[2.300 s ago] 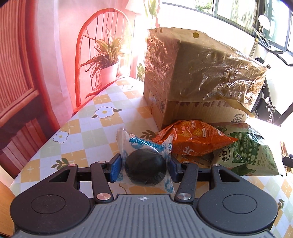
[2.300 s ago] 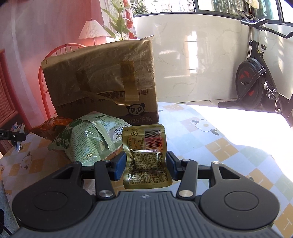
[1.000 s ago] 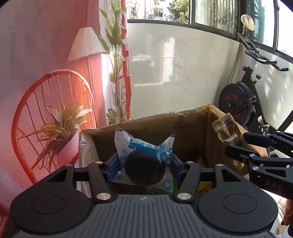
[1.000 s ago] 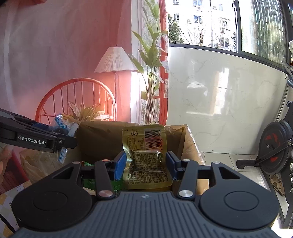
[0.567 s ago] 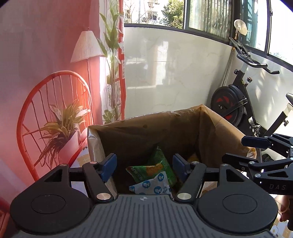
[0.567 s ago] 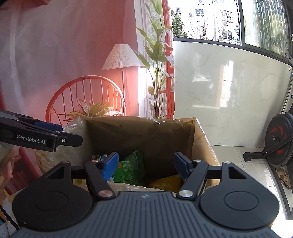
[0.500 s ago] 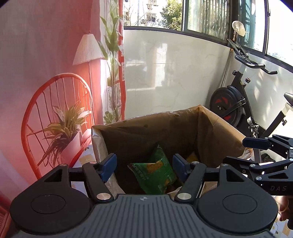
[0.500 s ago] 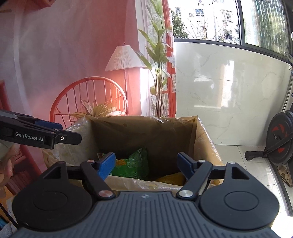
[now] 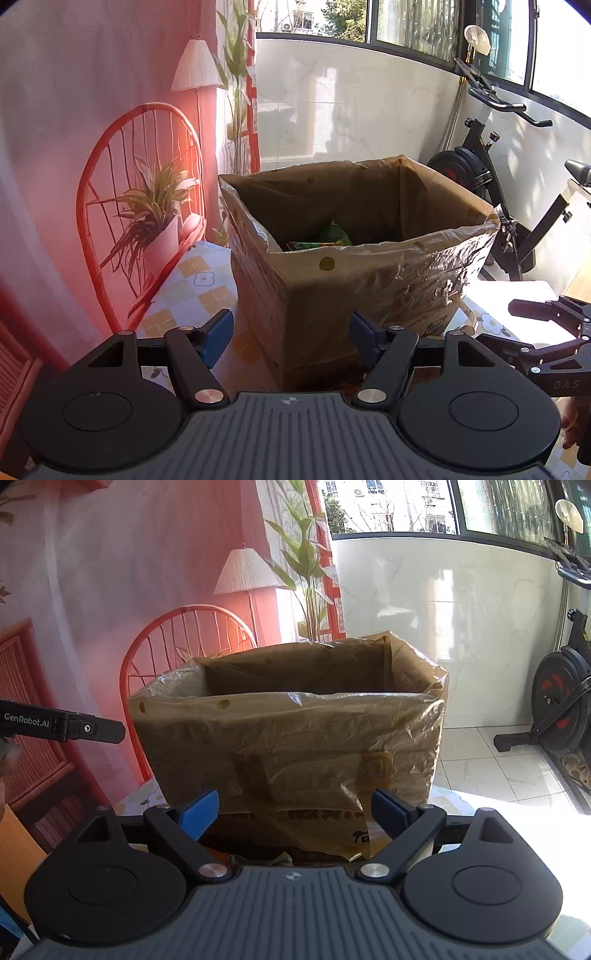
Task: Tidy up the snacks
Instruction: 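Move both tools back down to the snacks beside the box, then grasp the orange chip bag with the left tool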
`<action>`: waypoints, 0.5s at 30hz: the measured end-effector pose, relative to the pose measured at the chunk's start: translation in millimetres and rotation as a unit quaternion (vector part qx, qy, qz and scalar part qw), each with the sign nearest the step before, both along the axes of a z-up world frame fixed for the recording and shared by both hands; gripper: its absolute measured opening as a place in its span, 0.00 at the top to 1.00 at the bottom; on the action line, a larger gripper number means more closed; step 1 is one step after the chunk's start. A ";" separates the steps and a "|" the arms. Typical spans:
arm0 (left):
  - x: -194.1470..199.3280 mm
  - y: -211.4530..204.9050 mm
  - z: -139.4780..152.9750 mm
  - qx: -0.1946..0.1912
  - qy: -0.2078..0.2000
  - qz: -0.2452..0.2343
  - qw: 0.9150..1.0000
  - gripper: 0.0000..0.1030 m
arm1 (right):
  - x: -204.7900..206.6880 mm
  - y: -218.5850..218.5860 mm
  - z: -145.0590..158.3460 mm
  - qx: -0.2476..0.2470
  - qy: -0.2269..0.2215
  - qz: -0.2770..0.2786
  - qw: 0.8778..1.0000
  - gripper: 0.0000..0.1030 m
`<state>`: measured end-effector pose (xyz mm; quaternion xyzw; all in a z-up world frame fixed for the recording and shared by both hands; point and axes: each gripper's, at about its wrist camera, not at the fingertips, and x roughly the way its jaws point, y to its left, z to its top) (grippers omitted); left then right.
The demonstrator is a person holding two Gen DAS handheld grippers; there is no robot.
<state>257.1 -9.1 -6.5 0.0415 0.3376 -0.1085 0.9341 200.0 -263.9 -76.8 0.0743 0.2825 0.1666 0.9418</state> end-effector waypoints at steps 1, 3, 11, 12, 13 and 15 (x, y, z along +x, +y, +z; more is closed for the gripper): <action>-0.4 0.2 -4.2 0.001 0.004 -0.002 1.000 0.30 | -2.2 1.0 -6.7 -0.002 0.007 -0.005 1.000 0.11; -1.4 2.3 -14.7 -0.003 0.011 -0.004 1.000 0.30 | -4.5 0.9 -19.4 0.004 0.025 -0.015 1.000 0.11; 1.3 6.7 -53.3 -0.016 0.048 -0.011 0.999 0.30 | -5.6 7.7 -45.3 -0.006 0.058 -0.039 0.998 0.07; 3.3 8.0 -58.5 -0.018 0.053 -0.012 0.998 0.30 | -4.9 8.1 -48.3 -0.005 0.063 -0.042 0.997 0.07; 5.3 8.9 -62.7 -0.022 0.057 -0.010 0.998 0.30 | -4.9 7.9 -52.4 -0.004 0.069 -0.046 0.997 0.07; 11.5 11.0 -70.0 -0.029 0.067 -0.008 0.997 0.30 | -7.0 7.5 -59.9 -0.002 0.080 -0.052 0.995 0.07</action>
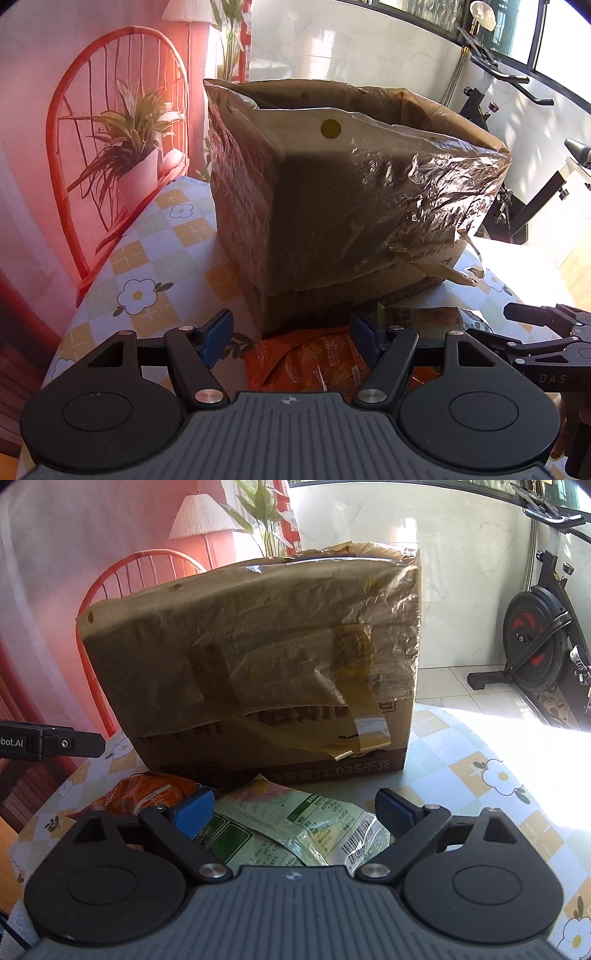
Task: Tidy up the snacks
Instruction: 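Grasp the orange chip bag with the left tool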
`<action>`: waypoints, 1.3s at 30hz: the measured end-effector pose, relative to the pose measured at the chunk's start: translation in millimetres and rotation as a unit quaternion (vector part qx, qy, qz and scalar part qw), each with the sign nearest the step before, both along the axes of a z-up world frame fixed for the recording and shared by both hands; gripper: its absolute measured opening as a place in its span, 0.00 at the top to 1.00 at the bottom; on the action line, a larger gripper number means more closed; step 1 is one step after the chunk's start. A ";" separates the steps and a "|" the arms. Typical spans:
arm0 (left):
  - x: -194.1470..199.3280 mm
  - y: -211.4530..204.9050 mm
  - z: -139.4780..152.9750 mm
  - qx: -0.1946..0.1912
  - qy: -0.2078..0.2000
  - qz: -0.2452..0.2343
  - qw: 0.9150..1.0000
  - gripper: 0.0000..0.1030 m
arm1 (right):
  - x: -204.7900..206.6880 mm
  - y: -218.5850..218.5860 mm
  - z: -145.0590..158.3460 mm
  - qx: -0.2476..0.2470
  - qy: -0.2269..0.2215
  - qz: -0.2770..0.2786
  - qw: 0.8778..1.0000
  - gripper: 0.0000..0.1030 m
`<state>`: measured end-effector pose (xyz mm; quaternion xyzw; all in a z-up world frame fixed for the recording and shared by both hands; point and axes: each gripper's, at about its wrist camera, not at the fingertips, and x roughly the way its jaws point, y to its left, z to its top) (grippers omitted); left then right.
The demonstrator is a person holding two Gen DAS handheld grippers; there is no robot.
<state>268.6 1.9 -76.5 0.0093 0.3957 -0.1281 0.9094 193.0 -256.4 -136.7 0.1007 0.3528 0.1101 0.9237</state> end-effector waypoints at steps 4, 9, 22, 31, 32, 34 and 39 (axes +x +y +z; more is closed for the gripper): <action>10.2 0.7 -16.1 -0.016 0.024 -0.005 1.000 0.30 | -8.9 -2.9 -13.3 0.016 0.010 -0.010 1.000 0.05; 13.9 -3.2 -33.8 -0.015 0.044 -0.011 0.999 0.30 | -15.3 -10.1 -21.4 0.042 0.020 -0.020 0.999 0.04; 12.0 4.1 -67.9 -0.058 0.070 -0.028 0.995 0.09 | -22.9 -12.2 -31.6 0.054 0.035 -0.018 0.998 0.02; 18.5 8.8 -84.1 -0.091 0.084 -0.020 0.992 0.07 | -21.7 -11.0 -31.8 0.055 0.038 -0.017 0.998 0.02; 18.6 8.6 -85.3 -0.094 0.085 -0.020 0.992 0.07 | -21.1 -11.0 -31.9 0.056 0.039 -0.017 0.998 0.02; 18.5 8.3 -88.4 -0.103 0.091 -0.021 0.990 0.08 | -21.0 -10.7 -32.0 0.056 0.039 -0.017 0.998 0.02; 11.1 6.9 -82.8 -0.113 0.078 -0.021 0.990 0.30 | -20.5 -11.2 -31.9 0.056 0.038 -0.018 0.998 0.02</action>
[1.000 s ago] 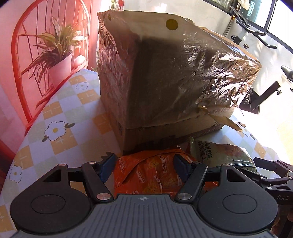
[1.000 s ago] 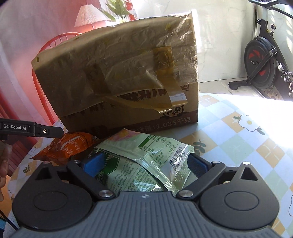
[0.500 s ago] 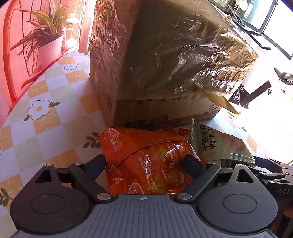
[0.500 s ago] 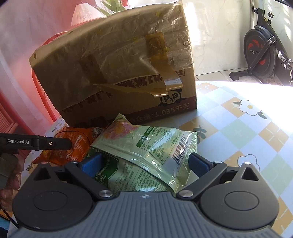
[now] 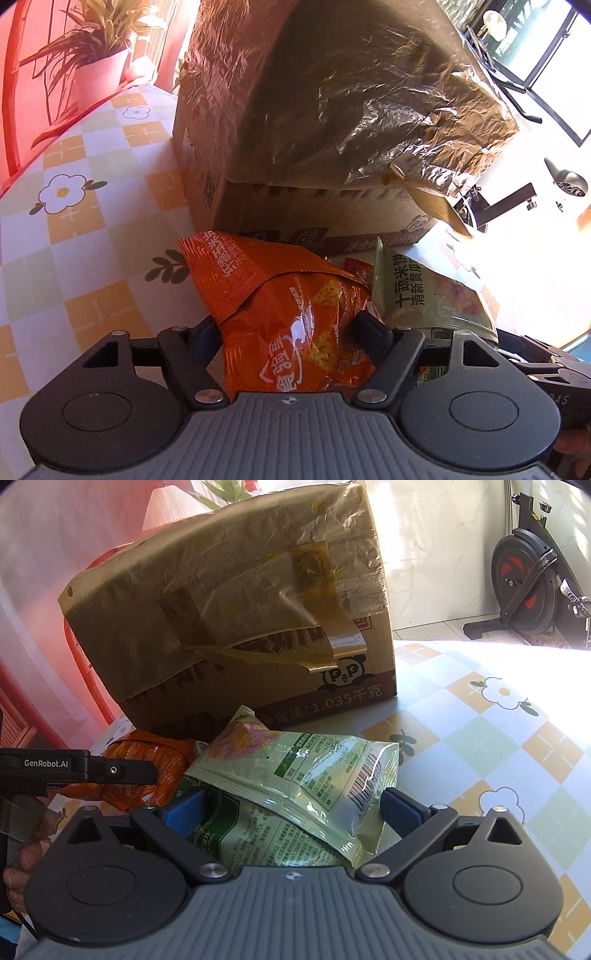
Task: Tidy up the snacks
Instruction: 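Grasp the orange chip bag with the left tool, then grasp the pale green snack bag with the right tool while the left tool holds the orange bag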
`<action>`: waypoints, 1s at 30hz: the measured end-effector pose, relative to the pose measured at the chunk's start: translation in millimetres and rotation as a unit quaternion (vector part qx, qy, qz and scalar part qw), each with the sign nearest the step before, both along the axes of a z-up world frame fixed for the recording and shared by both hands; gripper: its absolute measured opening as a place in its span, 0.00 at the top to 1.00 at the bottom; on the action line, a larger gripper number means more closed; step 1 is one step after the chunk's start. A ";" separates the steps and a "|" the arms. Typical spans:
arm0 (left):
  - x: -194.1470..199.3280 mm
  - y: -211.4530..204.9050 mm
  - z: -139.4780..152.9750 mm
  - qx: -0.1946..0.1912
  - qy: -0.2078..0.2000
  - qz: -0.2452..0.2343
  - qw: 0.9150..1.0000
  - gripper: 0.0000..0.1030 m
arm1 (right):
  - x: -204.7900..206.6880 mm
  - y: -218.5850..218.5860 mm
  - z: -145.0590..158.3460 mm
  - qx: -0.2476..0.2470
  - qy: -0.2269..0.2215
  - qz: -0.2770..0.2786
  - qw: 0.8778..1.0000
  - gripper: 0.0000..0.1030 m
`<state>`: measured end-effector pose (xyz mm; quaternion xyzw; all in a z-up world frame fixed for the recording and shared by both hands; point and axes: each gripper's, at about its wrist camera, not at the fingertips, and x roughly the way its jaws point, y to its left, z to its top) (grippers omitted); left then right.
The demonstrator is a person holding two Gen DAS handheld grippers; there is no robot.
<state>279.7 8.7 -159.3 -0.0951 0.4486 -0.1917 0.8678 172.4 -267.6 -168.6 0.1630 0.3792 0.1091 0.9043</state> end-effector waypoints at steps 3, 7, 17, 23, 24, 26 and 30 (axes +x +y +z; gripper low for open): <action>-11.7 -3.0 12.4 0.021 -0.033 -0.004 0.999 0.39 | -2.0 -0.5 0.2 0.002 -0.004 0.002 1.000 0.02; -26.6 -2.6 27.3 0.041 -0.061 0.006 0.997 0.42 | -7.2 -1.5 0.9 0.009 -0.011 0.003 1.000 0.02; -67.4 7.1 52.7 0.059 -0.108 0.059 0.991 0.43 | -26.5 -14.0 0.3 0.041 -0.028 -0.015 0.999 0.01; -71.6 8.0 57.5 0.063 -0.111 0.064 0.990 0.43 | -23.0 -19.7 -9.2 0.080 -0.009 -0.016 0.997 0.01; -71.7 7.2 58.2 0.064 -0.112 0.063 0.990 0.43 | -19.1 -20.3 -10.7 0.092 -0.004 -0.014 0.996 0.01; -73.3 4.7 58.2 0.066 -0.113 0.060 0.990 0.43 | -10.3 -21.1 -14.8 0.113 0.007 -0.013 0.993 0.00; -75.4 4.7 57.7 0.070 -0.114 0.058 0.989 0.43 | 5.7 -21.1 -23.0 0.157 0.030 -0.019 0.987 0.00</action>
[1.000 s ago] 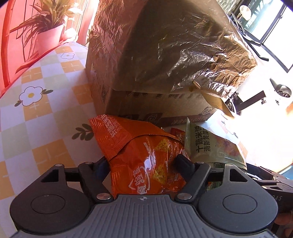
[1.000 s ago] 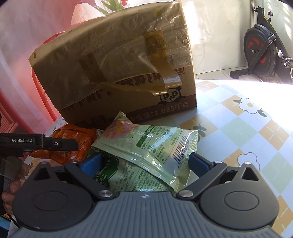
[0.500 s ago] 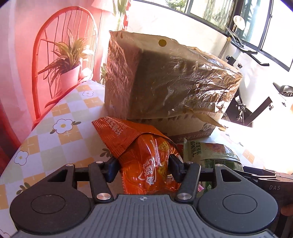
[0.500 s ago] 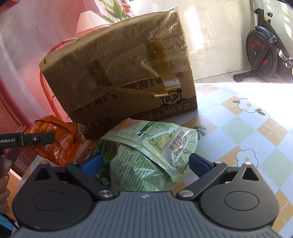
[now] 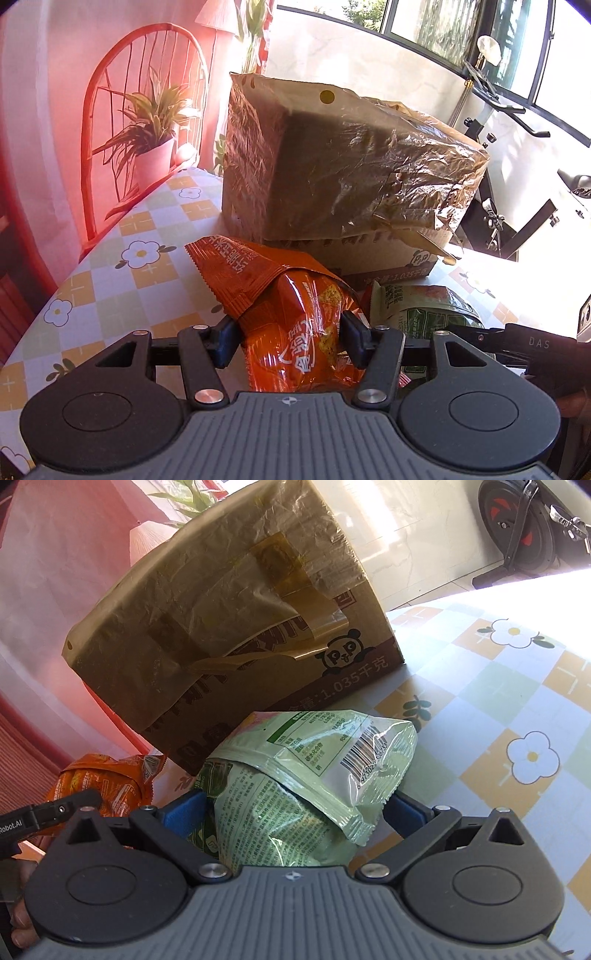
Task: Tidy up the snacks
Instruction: 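Grasp the pale green snack bag with the right tool while the left tool holds the orange bag, then carry both bags over the cardboard box and open both tools to drop them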
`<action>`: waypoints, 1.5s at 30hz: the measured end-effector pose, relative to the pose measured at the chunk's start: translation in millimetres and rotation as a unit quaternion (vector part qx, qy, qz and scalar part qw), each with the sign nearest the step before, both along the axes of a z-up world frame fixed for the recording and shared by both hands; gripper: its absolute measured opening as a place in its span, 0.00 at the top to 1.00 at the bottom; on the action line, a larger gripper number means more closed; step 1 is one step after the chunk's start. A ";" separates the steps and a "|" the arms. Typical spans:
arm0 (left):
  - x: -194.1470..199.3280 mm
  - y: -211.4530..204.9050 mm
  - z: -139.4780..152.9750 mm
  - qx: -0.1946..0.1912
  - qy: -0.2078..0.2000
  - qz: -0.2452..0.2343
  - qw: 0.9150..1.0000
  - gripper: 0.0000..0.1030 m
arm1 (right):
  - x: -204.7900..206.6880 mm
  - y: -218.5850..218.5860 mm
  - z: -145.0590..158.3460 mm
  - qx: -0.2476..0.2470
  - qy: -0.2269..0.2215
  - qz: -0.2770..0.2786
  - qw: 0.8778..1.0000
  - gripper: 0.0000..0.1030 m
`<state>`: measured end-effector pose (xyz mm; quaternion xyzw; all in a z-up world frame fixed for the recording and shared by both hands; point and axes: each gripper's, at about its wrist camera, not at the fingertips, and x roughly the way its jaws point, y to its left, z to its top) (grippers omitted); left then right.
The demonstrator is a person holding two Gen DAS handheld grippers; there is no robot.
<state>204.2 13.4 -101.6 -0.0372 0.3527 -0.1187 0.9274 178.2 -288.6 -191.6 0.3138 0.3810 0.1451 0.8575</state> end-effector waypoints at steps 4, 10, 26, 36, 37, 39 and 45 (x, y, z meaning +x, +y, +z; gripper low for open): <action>-0.6 1.7 -0.8 0.005 0.001 0.002 1.000 0.43 | 4.9 5.9 0.9 0.004 -0.003 0.001 1.000 0.06; -1.6 3.6 1.7 0.015 0.000 0.009 1.000 0.43 | -6.9 10.5 26.2 -0.056 -0.049 0.014 0.997 0.31; -21.7 -4.0 30.6 0.051 -0.026 0.005 0.998 0.43 | -30.0 8.8 92.1 -0.216 -0.102 0.066 0.969 0.39; -35.1 -16.3 85.2 0.055 -0.080 -0.022 0.995 0.43 | -43.0 7.6 136.2 -0.238 -0.168 0.083 0.953 0.39; -34.4 -17.0 92.6 0.053 -0.087 -0.025 0.994 0.43 | -43.9 6.8 142.3 -0.240 -0.176 0.084 0.951 0.39; -33.2 -19.2 106.8 0.054 -0.104 -0.030 0.993 0.43 | -45.7 3.4 157.8 -0.243 -0.194 0.083 0.947 0.39; -19.5 -22.2 147.3 0.030 -0.132 -0.043 0.990 0.42 | -36.8 -5.4 205.1 -0.250 -0.242 0.081 0.934 0.39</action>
